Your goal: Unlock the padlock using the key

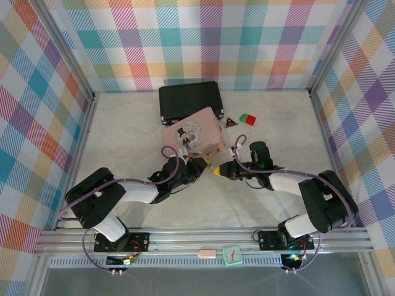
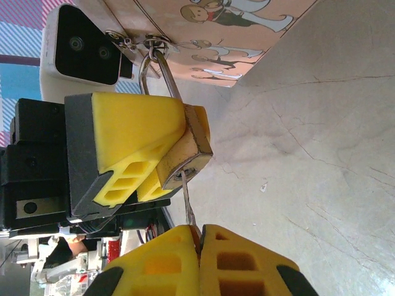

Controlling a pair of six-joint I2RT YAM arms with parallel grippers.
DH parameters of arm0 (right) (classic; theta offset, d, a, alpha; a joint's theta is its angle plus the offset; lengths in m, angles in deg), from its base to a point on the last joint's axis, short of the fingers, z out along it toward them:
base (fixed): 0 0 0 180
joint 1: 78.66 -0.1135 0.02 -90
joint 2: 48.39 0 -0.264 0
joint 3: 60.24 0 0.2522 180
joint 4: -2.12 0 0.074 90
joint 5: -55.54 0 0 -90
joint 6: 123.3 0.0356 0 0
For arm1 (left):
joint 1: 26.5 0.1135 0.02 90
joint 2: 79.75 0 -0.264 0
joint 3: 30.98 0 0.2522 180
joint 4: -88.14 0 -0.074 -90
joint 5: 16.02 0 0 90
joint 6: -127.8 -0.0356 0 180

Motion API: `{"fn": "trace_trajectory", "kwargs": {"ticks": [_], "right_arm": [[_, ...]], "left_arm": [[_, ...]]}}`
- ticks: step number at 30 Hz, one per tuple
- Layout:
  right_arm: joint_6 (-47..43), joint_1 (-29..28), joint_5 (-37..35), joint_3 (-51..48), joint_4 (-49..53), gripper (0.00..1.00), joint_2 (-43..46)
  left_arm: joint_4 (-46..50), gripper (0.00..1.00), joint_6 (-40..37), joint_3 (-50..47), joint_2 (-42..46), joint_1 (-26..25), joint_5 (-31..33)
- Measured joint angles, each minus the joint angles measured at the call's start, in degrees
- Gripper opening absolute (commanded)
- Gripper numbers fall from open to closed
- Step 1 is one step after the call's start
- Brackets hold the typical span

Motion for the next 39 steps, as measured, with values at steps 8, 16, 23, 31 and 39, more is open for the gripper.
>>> {"fn": "trace_trajectory", "kwargs": {"ticks": [8,16,23,31,39], "right_arm": [[0.52,-1.01,-0.02,0.04,-1.75,0.00,-1.25],[1.25,-1.01,-0.24,0.04,-1.49,0.00,-0.68],[3.87,-0.94,-0.44,0.24,-3.48,0.00,-1.07],[8.09,0.55,1.46,0.55,-5.40,0.00,-2.21],[14.82,1.49,4.48,2.29,-4.68,0.00,-2.71]], "left_arm": [[-0.17,0.00,0.04,0.02,-0.11,0.00,0.00],[-0.57,0.00,0.04,0.02,-0.13,0.00,-0.31],[-3.28,0.00,0.02,-0.02,-0.87,0.63,-1.36],[-5.86,0.00,0.02,-0.35,-1.42,0.81,-1.55],[-10.10,0.00,0.04,-0.42,-2.82,0.92,-1.38]]}}
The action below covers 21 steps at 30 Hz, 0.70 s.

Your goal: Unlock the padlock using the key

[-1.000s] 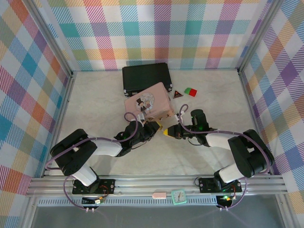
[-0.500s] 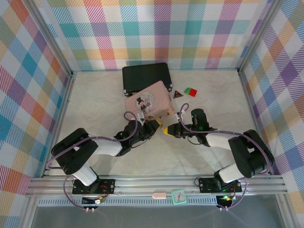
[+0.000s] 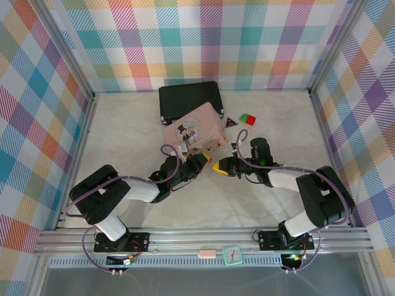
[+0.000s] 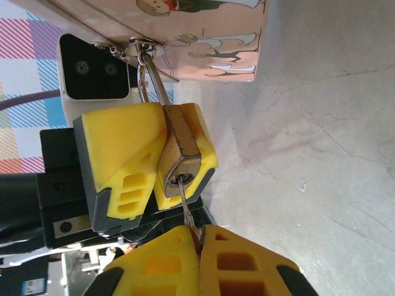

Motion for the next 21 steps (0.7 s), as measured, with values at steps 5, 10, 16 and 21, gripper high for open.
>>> {"fn": "trace_trajectory", "kwargs": {"ticks": [5,10,16,21], "right_arm": [[2.01,0.79,0.98,0.28,0.33,0.00,-0.39],[1.01,1.77,2.51,1.51,2.73,0.00,-0.26],[-10.21,2.23,1.53,4.26,14.67,0.00,3.02],[-19.91,2.58,-1.62,7.08,24.87,0.00,6.64]], "left_arm": [[-0.57,0.00,0.02,-0.13,-0.48,0.00,-0.15],[-1.49,0.00,0.15,-0.13,-0.59,0.00,-0.59],[-2.54,0.00,0.57,1.22,-2.12,0.00,-2.84],[-4.26,0.00,1.49,2.78,-3.21,0.00,-4.33]]}}
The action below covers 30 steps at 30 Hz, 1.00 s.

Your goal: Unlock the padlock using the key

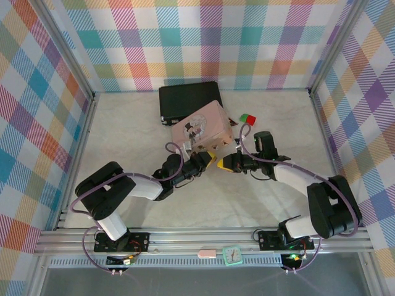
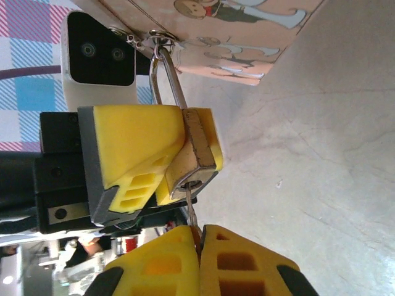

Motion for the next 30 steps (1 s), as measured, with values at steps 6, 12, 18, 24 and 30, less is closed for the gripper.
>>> {"fn": "trace_trajectory", "kwargs": {"ticks": [6,12,18,24,30], "right_arm": [[-3.34,0.00,-2.56,0.55,3.67,0.00,0.46],[-0.96,0.00,-4.79,0.79,5.25,0.00,0.44],[7.78,-0.11,-4.83,0.57,1.53,0.00,-0.28],[16.70,-0.39,-5.27,-2.12,-5.86,0.00,-1.01],[20.48,-0.92,-7.69,-4.13,-10.49,0.00,-0.72]], "left_arm": [[-1.27,0.00,0.63,0.42,-1.84,0.00,-0.98],[-1.40,0.00,1.46,0.42,-2.69,0.00,-1.36],[-2.16,0.00,1.88,0.28,-2.89,0.22,0.04],[-2.21,0.00,2.10,-0.13,-2.89,0.22,0.72],[-2.12,0.00,3.39,-0.15,-3.21,0.13,0.74]]}}
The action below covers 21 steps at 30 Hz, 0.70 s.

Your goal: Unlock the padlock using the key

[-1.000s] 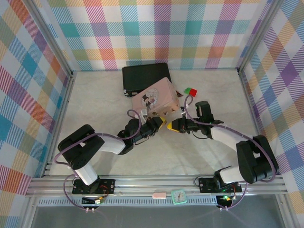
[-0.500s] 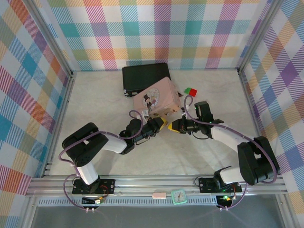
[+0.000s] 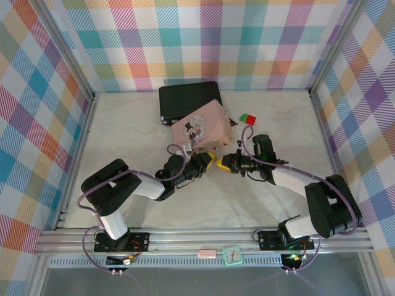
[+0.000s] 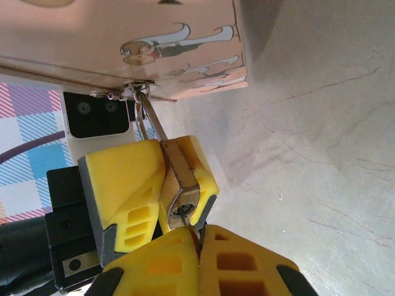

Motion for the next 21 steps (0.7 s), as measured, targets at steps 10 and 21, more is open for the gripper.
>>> {"fn": "trace_trajectory", "kwargs": {"ticks": [10,21], "right_arm": [[-6.73,-0.46,-2.01,-0.02,0.61,0.00,0.79],[4.90,-4.63,-9.20,-1.33,-6.23,0.00,-1.07]], "left_arm": [[0.72,0.00,0.63,0.33,0.09,-0.07,0.04],[6.78,0.00,-0.24,0.35,2.40,-0.04,3.08]]}}
